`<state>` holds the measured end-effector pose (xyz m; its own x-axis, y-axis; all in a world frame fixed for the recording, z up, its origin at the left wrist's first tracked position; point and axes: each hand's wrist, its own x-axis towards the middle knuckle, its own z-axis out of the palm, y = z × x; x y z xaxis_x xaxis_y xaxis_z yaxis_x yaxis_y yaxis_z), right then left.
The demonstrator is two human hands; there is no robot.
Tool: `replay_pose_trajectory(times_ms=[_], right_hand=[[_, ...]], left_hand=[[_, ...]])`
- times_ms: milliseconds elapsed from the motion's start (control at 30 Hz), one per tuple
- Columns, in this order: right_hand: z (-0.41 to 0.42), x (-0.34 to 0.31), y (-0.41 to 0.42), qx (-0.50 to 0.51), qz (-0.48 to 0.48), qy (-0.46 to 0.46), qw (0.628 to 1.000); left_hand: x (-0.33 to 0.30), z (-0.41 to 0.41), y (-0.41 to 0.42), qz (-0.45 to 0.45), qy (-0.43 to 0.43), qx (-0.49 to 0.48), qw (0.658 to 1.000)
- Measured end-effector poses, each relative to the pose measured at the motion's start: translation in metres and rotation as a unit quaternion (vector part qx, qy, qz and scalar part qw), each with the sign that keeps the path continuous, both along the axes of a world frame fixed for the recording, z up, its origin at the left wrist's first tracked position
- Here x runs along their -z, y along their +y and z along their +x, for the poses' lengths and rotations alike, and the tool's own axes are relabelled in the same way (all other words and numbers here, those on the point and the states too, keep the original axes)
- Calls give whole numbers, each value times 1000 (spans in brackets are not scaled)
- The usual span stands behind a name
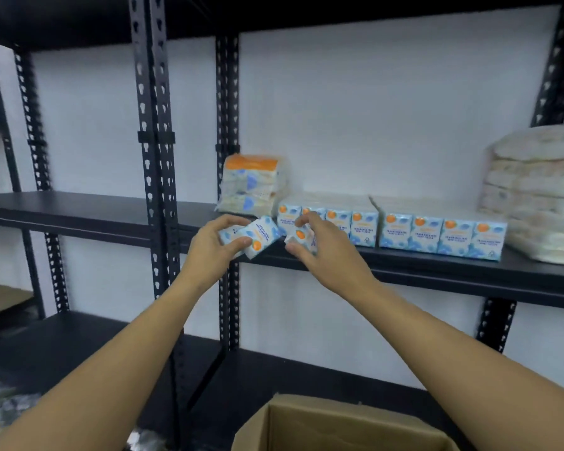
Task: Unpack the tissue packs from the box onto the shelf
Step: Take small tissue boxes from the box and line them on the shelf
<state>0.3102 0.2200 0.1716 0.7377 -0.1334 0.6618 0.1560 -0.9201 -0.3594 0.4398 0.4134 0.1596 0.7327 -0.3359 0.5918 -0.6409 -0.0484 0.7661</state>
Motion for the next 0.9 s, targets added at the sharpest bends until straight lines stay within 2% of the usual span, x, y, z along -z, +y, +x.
replay_pose_trajectory(times_ms=[400,767,900], right_hand=[[82,-75,-34,91,-90,15,992],[131,-85,-71,129,-121,105,979],[135,-85,-74,128,-114,101,980]], left_hand=[[-45,72,-50,-36,-10,-62,997],[-39,118,-72,-28,13,-81,996],[-37,125,-79,-36,10,-77,996]])
